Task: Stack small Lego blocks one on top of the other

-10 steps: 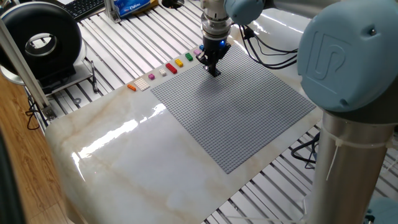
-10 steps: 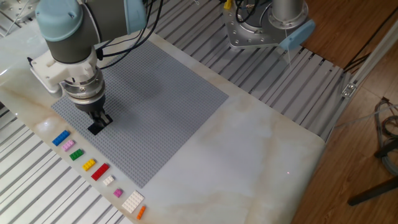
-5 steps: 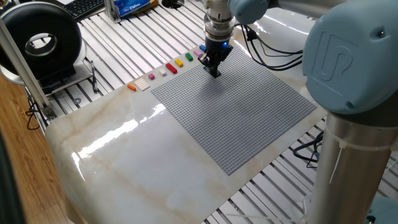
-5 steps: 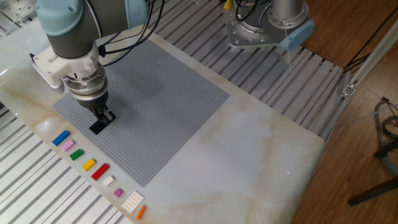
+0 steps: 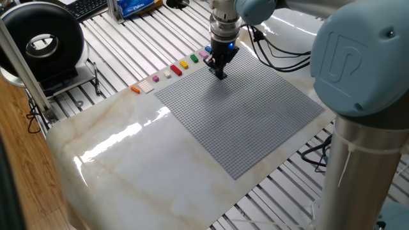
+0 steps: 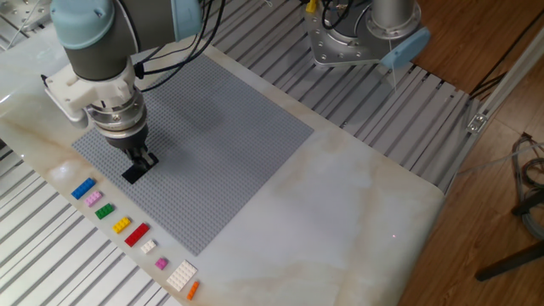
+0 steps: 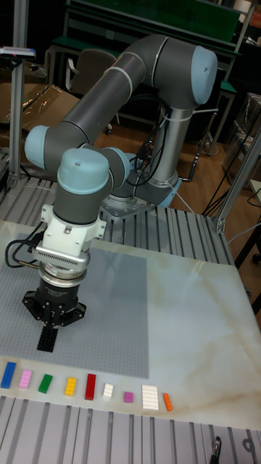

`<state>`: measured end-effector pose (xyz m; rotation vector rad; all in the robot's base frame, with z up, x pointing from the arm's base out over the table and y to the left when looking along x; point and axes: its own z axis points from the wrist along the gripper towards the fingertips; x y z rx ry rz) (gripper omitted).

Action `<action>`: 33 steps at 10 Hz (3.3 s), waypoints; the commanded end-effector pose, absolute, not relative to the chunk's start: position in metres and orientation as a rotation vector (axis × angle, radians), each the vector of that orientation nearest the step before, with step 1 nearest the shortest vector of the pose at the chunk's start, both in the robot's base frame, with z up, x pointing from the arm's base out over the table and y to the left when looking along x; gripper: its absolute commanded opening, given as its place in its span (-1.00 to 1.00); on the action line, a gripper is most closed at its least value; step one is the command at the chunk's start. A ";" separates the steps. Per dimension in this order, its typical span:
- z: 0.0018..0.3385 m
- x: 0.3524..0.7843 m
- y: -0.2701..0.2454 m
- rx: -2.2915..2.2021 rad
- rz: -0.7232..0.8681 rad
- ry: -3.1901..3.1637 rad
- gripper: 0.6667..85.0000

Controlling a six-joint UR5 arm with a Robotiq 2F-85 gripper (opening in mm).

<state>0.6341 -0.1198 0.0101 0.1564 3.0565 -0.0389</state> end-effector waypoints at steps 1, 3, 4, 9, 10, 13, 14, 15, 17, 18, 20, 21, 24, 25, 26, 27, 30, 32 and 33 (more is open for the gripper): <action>0.015 0.637 -0.126 0.163 -0.047 3.069 -0.99; 0.022 0.646 -0.125 0.158 -0.029 3.076 -0.99; 0.024 0.649 -0.124 0.158 -0.017 3.078 -0.99; 0.012 0.661 -0.121 0.163 -0.015 3.055 -0.99; 0.009 0.664 -0.122 0.160 -0.022 3.050 -0.99; 0.000 0.672 -0.122 0.157 -0.021 3.035 -0.99; -0.005 0.675 -0.121 0.156 -0.019 3.021 -0.99; -0.007 0.676 -0.119 0.155 -0.021 3.013 -0.99; 0.016 0.665 -0.121 0.150 -0.011 3.056 -0.99; 0.027 0.659 -0.124 0.141 -0.008 3.073 -0.99; 0.040 0.650 -0.132 0.129 -0.023 3.106 -0.99; 0.041 0.651 -0.131 0.134 -0.025 3.105 -0.99; 0.038 0.682 -0.139 0.129 -0.032 3.048 -0.98; 0.040 0.692 -0.143 0.149 -0.033 3.036 -0.94; 0.042 0.697 -0.154 0.139 -0.062 3.040 -0.83; 0.043 0.705 -0.161 0.129 -0.071 3.036 -0.73; 0.036 0.726 -0.167 0.109 -0.056 3.013 -0.48; 0.035 0.737 -0.169 0.071 -0.053 2.992 -0.28; 0.035 0.740 -0.173 0.057 -0.056 2.994 -0.29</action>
